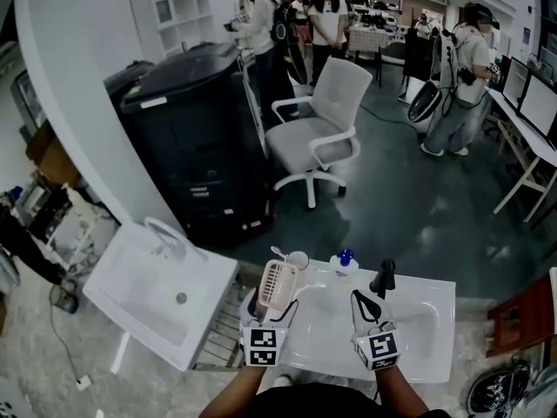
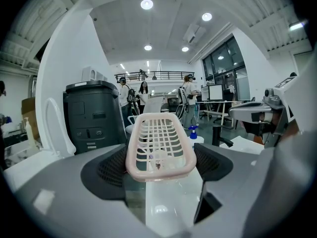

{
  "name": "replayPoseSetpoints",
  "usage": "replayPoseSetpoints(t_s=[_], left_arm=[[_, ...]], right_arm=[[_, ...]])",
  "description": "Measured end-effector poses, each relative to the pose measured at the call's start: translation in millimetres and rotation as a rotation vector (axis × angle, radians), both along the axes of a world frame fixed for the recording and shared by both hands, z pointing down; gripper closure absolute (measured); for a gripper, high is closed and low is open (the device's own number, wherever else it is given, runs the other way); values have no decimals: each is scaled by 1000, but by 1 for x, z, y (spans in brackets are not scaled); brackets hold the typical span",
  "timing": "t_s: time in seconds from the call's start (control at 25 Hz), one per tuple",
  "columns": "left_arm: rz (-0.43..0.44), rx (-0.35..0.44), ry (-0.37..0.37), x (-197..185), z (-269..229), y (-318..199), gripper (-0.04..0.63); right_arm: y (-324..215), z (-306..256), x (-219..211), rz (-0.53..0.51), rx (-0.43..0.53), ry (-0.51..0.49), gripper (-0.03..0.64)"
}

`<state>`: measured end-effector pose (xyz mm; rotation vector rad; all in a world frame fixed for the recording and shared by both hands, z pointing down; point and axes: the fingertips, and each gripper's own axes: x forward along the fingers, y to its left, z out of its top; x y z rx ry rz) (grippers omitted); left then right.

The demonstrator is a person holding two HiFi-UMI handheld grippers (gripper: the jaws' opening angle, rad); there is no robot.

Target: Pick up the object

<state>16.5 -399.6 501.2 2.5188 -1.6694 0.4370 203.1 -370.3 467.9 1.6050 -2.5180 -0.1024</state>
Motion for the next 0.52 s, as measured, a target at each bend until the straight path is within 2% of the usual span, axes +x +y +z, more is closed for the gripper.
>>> replayPoseSetpoints(t_s=[0.52], left_arm=[[-11,-7,-1,-4,3,0,147]], right_arm=[[-5,7,-4,-5,-13,14,615]])
